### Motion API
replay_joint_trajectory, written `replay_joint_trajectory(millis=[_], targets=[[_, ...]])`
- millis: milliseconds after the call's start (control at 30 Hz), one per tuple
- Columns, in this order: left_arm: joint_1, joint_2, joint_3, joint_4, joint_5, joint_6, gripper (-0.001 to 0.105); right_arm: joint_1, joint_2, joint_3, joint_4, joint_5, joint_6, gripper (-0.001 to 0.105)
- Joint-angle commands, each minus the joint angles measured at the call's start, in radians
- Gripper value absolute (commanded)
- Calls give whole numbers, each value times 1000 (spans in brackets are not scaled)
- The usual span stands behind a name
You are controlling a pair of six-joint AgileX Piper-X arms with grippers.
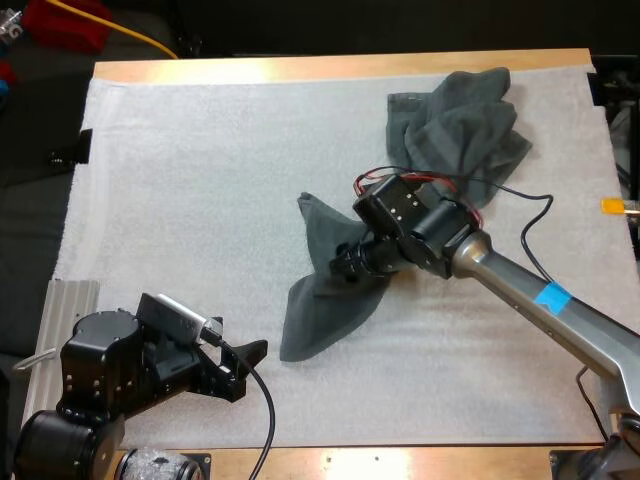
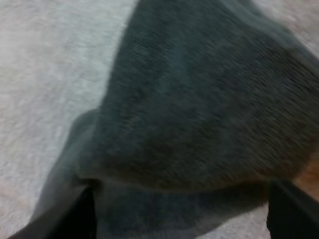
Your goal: Pick towel from pile, fold and stack
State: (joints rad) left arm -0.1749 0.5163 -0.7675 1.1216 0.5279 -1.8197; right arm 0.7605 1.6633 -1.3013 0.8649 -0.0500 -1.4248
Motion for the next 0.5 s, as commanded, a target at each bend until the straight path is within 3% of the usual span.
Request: replay_joint_trajectory(millis=[0, 267, 467], targets=[[-4, 1, -10, -3, 6, 4, 71, -4, -13, 3, 15, 29, 29, 69], [-4, 1, -10, 4, 6, 4, 71, -4, 4, 140, -77, 18, 165, 69], [-4, 1, -10, 12, 6, 4, 71, -4, 5, 237, -176, -21, 127, 69]])
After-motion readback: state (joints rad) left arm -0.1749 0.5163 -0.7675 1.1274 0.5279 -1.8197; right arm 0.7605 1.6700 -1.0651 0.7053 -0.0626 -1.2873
